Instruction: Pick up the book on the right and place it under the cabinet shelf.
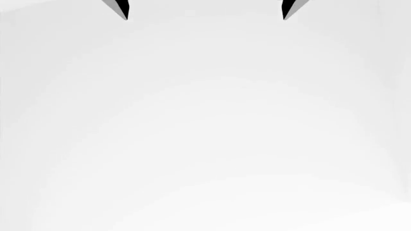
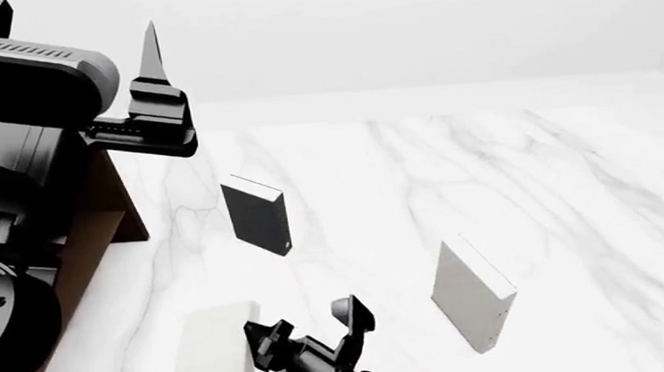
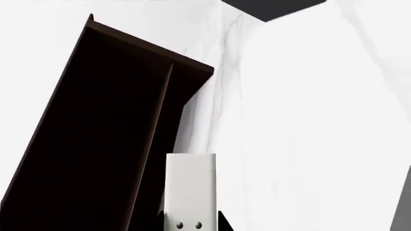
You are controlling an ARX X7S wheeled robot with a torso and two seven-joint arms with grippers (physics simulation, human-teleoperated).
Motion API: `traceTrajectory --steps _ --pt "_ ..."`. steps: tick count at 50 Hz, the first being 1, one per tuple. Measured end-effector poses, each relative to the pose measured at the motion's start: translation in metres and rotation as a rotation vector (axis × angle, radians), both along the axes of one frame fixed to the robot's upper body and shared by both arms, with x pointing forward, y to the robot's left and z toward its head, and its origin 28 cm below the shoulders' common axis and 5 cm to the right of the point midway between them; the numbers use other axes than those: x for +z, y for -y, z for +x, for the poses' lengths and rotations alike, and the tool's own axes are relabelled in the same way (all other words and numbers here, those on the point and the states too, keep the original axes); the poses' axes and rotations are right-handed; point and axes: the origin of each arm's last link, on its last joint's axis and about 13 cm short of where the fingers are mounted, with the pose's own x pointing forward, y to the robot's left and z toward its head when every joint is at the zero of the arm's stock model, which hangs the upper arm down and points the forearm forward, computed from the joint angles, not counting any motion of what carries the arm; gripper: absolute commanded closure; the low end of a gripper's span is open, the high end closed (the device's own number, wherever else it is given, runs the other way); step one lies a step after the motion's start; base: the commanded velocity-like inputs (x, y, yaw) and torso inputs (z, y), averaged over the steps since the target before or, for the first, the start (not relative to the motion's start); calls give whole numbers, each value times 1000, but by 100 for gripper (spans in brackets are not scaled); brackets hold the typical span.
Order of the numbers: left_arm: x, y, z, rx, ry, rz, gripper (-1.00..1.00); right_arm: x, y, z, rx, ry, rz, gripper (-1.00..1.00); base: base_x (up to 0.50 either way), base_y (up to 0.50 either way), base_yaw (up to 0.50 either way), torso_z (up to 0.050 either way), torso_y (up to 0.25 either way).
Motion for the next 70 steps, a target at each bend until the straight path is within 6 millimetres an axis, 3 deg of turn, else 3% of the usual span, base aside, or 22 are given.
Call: traceTrajectory --steps 15,16,36,49,62,70 --pt "-1 0 0 -1 -1 -1 -100 4 -8 2 -41 -32 -33 100 11 5 15 -6 0" --pt "-1 1 0 -2 -2 -1 -100 4 -8 2 -43 -33 -35 -100 15 6 14 -12 0" --pt "0 0 0 -4 0 -3 -100 -7 -6 -5 53 112 -123 -100 0 0 0 -4 0" --pt "0 0 -1 -11 4 -4 -100 -9 18 -4 11 207 -284 -100 0 0 0 -1 0" --pt "-1 -1 -1 -16 7 -10 -100 6 37 1 -55 325 -437 -100 0 0 0 0 0" --pt "-2 -1 -2 -18 7 -15 -100 30 43 1 -55 451 -507 -100 0 0 0 0 0"
